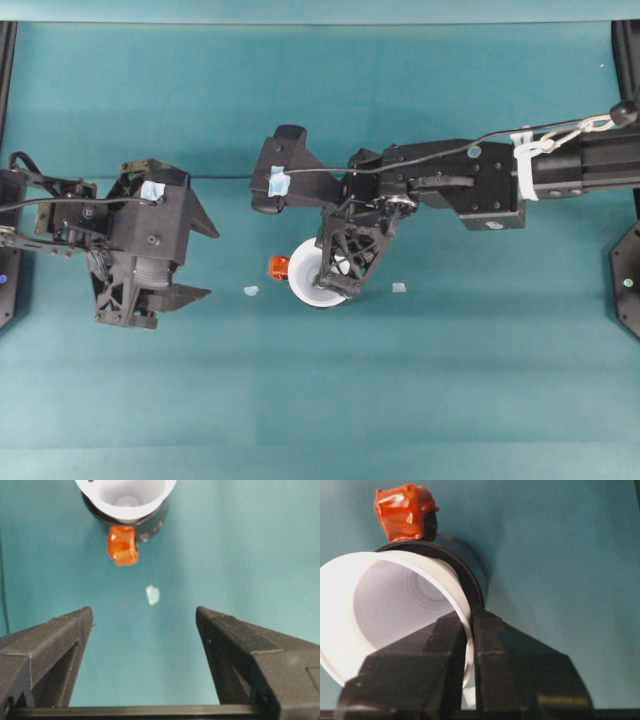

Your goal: Put the paper cup into the moved red handle cup holder.

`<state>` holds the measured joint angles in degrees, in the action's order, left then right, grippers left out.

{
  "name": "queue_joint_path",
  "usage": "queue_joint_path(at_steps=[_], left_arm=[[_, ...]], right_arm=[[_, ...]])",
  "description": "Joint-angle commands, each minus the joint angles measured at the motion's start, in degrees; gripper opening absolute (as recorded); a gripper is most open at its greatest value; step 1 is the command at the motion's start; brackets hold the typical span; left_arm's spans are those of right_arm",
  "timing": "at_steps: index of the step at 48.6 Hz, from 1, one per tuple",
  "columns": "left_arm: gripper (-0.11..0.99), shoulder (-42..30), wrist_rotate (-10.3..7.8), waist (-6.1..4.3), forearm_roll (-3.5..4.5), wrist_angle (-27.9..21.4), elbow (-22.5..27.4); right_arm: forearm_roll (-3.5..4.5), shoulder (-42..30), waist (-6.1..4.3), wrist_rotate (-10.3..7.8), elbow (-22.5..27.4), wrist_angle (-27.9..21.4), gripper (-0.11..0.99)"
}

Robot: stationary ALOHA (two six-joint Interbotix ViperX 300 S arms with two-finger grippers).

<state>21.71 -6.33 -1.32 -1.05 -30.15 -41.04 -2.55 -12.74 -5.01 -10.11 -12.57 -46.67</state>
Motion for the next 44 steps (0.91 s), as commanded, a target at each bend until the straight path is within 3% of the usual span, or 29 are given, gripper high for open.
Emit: queue_joint_path(at_steps=[1,8,13,20,23,27,44], left_arm=[[0.89,0.79,0.09,-0.18,-0.09,0.44,1.14],[0.89,0.79,0.26,-0.18,-0.09,0.44,1.14],[0.89,0.79,0.18,-0.18,-0.09,0.44,1.14],[0.89,0.88,0.18,-0.18,0.0,0.44,1.05],[0.89,0.79,0.09,-0.18,0.0,0.44,1.05],[0.89,0.79,0.09,-0.18,0.0,0.44,1.05],[0.89,0.88,0.0,-0.18,-0.09,0.44,0.88]], right_arm=[[-0.35,0.7,0.35,-0.09,0.35,0.0,-0.07],[-0.88,0.7,0.62,-0.09,0.53,0.09,-0.01],[-1.05,0.7,0.79,-0.26,0.79,0.18,0.11],[-0.97,0.79,1.23,-0.35,1.23,0.35,0.48],[-0.7,0.79,1.41,-0.18,1.41,0.44,0.69],[-0.18,0.97,1.58,-0.09,1.41,1.05,0.88],[0.09,1.93,1.67,0.0,1.41,3.16,0.87]])
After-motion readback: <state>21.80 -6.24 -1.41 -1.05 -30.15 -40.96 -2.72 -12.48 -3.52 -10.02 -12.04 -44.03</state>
